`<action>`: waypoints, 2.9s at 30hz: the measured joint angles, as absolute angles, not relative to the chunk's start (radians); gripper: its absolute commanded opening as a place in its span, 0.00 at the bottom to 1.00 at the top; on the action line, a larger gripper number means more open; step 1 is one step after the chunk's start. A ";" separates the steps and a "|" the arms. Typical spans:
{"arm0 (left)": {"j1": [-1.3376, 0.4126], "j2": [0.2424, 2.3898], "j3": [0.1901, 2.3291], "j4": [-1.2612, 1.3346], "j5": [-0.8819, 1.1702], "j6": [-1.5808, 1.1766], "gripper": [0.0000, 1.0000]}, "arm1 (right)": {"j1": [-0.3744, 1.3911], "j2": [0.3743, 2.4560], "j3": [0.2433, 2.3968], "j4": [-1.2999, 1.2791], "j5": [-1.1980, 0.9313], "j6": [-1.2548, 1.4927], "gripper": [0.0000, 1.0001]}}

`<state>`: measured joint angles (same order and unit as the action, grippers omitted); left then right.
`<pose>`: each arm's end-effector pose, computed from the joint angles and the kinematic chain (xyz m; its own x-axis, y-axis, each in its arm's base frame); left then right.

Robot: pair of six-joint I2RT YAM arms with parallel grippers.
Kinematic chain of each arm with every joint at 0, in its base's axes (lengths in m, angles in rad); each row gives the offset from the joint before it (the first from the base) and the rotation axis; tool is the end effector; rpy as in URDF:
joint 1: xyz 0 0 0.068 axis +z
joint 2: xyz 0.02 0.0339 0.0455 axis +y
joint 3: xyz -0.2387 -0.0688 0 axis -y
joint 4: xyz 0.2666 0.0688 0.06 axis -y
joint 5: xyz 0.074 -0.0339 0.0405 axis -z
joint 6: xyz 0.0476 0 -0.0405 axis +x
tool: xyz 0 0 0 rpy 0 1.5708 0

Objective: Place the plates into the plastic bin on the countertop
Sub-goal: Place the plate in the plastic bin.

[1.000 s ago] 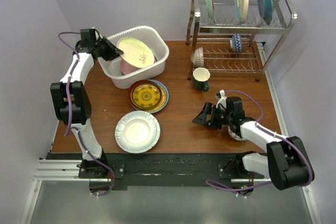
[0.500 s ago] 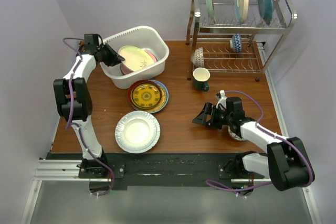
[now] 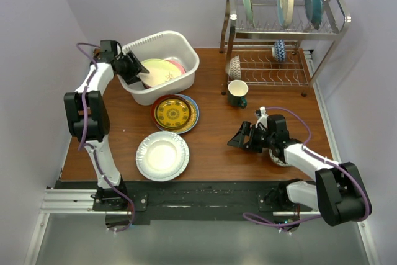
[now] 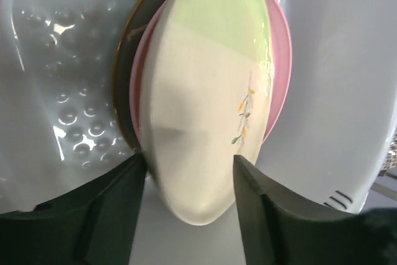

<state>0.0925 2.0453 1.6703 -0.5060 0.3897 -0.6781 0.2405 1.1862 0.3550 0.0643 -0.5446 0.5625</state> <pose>0.4739 0.0258 0.1930 -0.6956 -0.6473 -0.3118 -0.3609 0.6900 -0.6274 0.2244 0.0804 0.0987 -0.8720 0.2558 -0.4174 -0.1194 0.7157 0.6881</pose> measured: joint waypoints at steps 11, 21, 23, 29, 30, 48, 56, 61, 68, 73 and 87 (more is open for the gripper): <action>0.086 2.028 1.723 -0.559 0.312 -0.580 0.93 | 0.241 1.186 0.355 0.064 -0.545 0.562 0.97; 0.103 1.932 1.812 -0.586 0.311 -0.530 1.00 | 0.240 1.184 0.353 0.065 -0.545 0.562 0.97; 0.103 1.901 1.815 -0.573 0.341 -0.533 1.00 | 0.241 1.184 0.353 0.065 -0.544 0.562 0.97; 0.098 1.803 1.816 -0.533 0.417 -0.557 1.00 | 0.241 1.183 0.353 0.065 -0.545 0.562 0.97; 0.095 1.786 1.815 -0.532 0.425 -0.558 1.00 | 0.241 1.183 0.353 0.065 -0.545 0.562 0.97; -0.102 1.428 1.463 -0.595 0.422 -0.538 0.90 | 0.240 1.168 0.343 0.065 -0.542 0.559 0.95; -0.103 1.256 1.186 -0.594 0.414 -0.538 0.81 | 0.259 1.231 0.371 0.082 -0.545 0.568 0.88; -0.103 1.217 1.079 -0.602 0.393 -0.537 0.76 | 0.311 1.310 0.413 0.126 -0.533 0.589 0.84; -0.103 1.203 0.984 -0.622 0.330 -0.530 0.68 | 0.388 1.421 0.479 0.182 -0.508 0.635 0.77; -0.103 1.185 0.889 -0.606 0.303 -0.538 0.63 | 0.401 1.538 0.552 0.236 -0.516 0.685 0.73; -0.115 1.198 0.767 -0.440 0.278 -0.619 0.51 | 0.420 1.639 0.632 0.290 -0.510 0.741 0.71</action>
<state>-0.1154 1.1980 0.7666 -0.4400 0.2783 -0.6189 0.4198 1.6386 0.6315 0.2897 -0.5102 0.7414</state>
